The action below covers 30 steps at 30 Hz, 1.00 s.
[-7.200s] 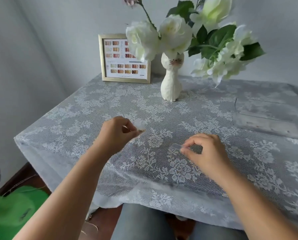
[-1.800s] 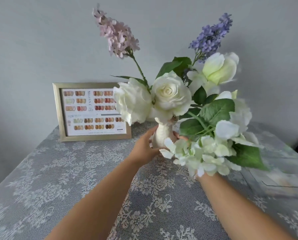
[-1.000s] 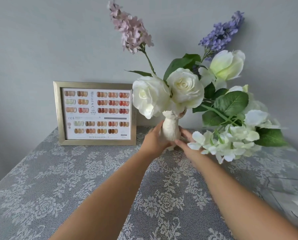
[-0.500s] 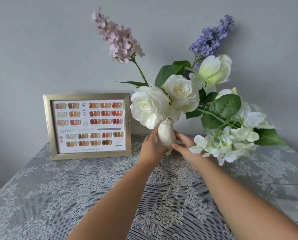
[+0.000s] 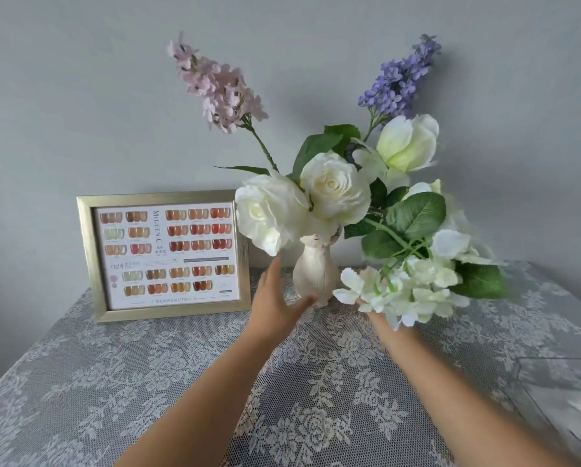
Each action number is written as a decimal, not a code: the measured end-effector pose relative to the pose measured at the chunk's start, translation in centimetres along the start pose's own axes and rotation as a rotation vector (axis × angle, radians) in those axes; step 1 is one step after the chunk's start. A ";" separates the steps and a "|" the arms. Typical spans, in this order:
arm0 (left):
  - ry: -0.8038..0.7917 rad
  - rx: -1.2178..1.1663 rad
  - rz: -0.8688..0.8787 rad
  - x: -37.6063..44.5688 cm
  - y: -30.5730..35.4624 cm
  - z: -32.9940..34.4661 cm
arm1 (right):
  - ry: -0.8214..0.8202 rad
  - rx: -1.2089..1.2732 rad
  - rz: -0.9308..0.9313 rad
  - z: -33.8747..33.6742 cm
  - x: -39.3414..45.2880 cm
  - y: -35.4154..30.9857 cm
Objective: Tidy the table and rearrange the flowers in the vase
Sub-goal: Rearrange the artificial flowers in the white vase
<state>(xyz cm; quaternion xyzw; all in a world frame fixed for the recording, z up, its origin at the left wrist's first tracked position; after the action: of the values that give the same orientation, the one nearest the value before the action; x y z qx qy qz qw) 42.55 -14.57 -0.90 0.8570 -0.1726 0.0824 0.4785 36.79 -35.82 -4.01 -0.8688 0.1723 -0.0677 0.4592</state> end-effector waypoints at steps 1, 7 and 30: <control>0.034 -0.076 0.045 -0.4 0.8 -1.1 | 0.119 0.087 -0.108 -1.4 -0.9 -0.7; 0.174 -0.535 0.162 -1.3 5.7 -6.3 | 0.470 0.548 -0.643 -6.9 -6.9 -4.9; 0.220 -0.592 0.142 5.4 13.7 -10.5 | 0.280 0.496 -0.589 -17.7 -1.2 -20.9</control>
<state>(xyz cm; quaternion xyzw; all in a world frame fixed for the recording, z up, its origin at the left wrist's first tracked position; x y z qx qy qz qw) 42.70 -13.38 17.14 0.6523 -0.1958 0.1542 0.7158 35.73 -38.21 23.29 -0.7264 -0.0444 -0.3533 0.5879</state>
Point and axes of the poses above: each hand's wrist, its own x-axis towards the middle knuckle, its own z-axis out of the palm, y = z × x, the point moved 5 cm from there along x, towards the middle knuckle, and after that the axes turned 3 degrees about -y, right-handed, at the moved point
